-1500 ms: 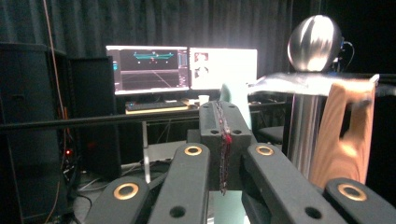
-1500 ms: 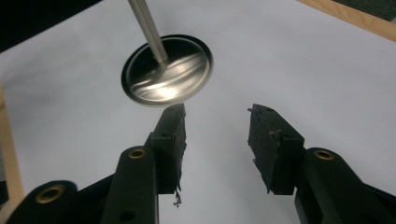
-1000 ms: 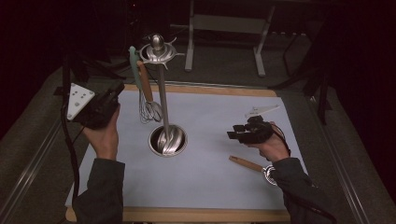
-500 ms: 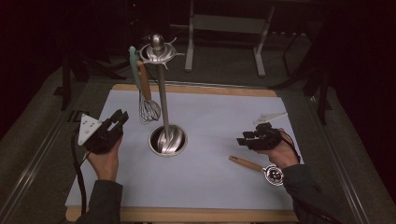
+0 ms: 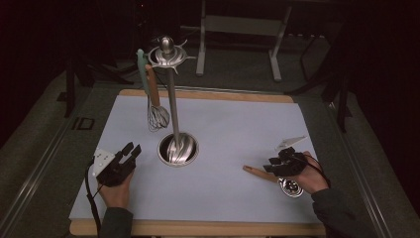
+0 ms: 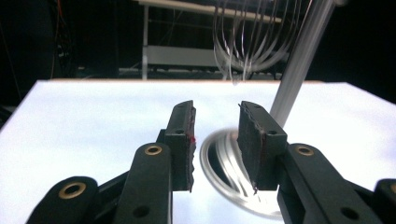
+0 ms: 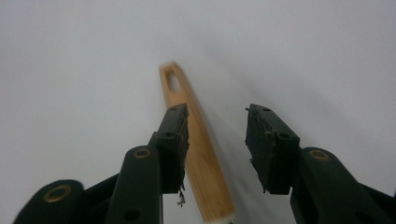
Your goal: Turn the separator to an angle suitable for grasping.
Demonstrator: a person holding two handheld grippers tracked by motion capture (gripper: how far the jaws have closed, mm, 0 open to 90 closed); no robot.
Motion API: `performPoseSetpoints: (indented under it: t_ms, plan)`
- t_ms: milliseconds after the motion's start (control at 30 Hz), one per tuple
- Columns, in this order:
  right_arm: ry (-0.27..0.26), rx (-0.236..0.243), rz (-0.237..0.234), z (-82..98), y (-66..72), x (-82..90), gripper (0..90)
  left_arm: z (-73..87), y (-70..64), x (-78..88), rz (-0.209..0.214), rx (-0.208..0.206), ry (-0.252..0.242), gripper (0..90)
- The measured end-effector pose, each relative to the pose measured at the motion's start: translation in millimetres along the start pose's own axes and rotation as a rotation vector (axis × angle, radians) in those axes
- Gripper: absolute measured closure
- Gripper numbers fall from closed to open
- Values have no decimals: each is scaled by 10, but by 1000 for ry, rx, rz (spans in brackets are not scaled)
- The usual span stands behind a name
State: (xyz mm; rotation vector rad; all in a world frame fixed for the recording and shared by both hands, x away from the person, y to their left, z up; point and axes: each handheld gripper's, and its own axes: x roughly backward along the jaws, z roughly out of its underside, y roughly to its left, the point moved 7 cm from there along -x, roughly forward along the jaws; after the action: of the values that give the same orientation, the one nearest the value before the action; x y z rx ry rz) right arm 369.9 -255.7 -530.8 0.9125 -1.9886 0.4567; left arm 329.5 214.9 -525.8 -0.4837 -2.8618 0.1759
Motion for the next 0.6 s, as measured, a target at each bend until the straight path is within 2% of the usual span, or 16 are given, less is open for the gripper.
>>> performPoseSetpoints:
  t_ms: [67, 133, 233, 267, 367, 600]
  plan:
    - [12, -2, -5, 41, -14, -5, 608, 32, -2, -6, 1, 6, 6, 660]
    - [52, 1, -23, 152, -27, -36, 608, 85, -24, -36, 6, 12, 17, 661]
    - [78, 9, -53, 231, -3, -72, 605, 101, -44, -49, 10, -4, 26, 660]
    - [78, 9, -53, 231, -3, -72, 605, 101, -44, -49, 10, -4, 26, 659]
    - [132, 13, -51, 311, -1, -136, 647, 156, -25, -69, 10, 1, 36, 659]
    - [123, -29, -66, 286, -46, -163, 661, 197, 0, -81, 0, 8, 43, 660]
